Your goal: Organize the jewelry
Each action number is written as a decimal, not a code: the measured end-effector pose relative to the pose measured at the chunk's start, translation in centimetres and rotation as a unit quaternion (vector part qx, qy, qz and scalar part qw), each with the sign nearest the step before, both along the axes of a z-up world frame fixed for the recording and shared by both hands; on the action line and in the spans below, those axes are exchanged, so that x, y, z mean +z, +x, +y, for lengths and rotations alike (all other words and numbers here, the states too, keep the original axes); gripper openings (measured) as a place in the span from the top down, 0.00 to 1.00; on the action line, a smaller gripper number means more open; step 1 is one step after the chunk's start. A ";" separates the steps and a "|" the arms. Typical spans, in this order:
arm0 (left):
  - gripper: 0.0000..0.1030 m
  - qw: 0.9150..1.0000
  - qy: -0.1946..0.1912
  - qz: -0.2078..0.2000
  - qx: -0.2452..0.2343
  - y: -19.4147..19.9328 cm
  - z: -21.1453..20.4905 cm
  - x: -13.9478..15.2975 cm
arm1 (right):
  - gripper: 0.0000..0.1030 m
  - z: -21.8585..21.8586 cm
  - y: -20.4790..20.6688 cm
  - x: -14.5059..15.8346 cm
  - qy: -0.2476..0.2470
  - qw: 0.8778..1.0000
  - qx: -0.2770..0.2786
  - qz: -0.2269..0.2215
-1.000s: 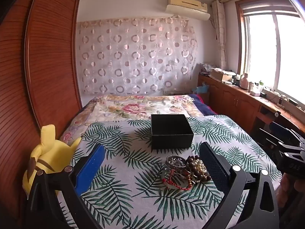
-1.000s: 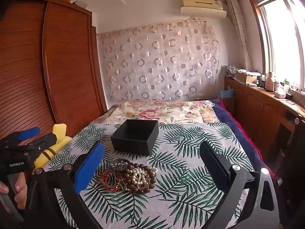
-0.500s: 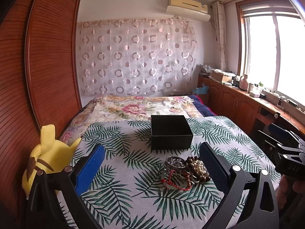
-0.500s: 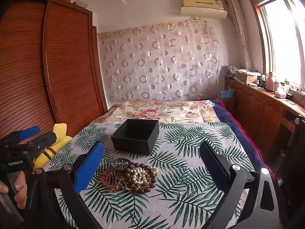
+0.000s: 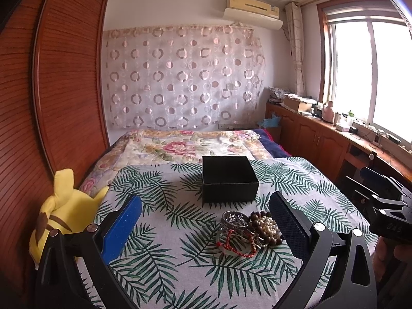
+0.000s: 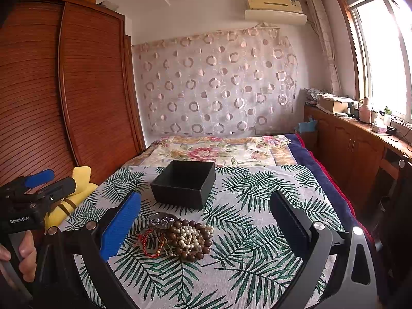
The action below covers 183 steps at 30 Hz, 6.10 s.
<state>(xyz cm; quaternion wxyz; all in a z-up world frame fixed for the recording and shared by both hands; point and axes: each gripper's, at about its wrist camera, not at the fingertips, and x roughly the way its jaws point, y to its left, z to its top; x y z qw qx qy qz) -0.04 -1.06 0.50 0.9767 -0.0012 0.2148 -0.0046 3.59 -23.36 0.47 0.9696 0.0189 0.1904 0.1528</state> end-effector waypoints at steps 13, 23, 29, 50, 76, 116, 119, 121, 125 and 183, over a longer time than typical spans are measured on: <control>0.07 1.000 -0.001 -0.001 -0.001 -0.5 0.2 0.4 | 0.02 0.1 0.1 -0.2 -0.001 1.000 0.002 0.001; 0.07 1.000 -0.002 -0.002 -0.001 -0.5 0.3 0.3 | 0.02 0.1 0.2 -0.2 0.000 1.000 0.002 0.001; 0.07 1.000 -0.002 -0.002 -0.001 -0.6 0.3 0.3 | 0.02 0.1 0.1 -0.1 0.000 1.000 0.002 0.001; 0.07 1.000 -0.014 0.026 -0.009 0.5 1.3 -1.8 | 0.02 0.6 0.7 -1.6 -0.012 0.999 0.028 0.018; 0.25 0.973 -0.018 0.180 -0.143 10.1 -0.4 -9.9 | 0.33 1.3 7.3 -11.1 -0.056 0.980 0.113 0.153; 0.46 0.963 -0.007 0.201 -0.179 14.8 -0.3 -10.8 | 0.33 2.8 8.1 -11.3 -0.075 0.976 0.132 0.157; 0.46 0.967 -0.022 0.186 -0.172 14.0 0.4 -10.2 | 0.36 3.0 8.7 -11.5 -0.068 0.973 0.143 0.170; 0.46 0.970 -0.027 0.178 -0.164 13.3 0.7 -10.0 | 0.45 3.3 8.9 -11.4 -0.064 0.970 0.154 0.175; 0.46 0.973 -0.031 0.165 -0.157 12.1 1.2 -9.7 | 0.61 4.5 9.2 -11.1 -0.070 0.966 0.175 0.175; 0.46 0.984 -0.036 0.110 -0.138 16.6 1.8 -5.9 | 0.86 5.1 17.4 2.9 -0.118 0.974 0.184 0.058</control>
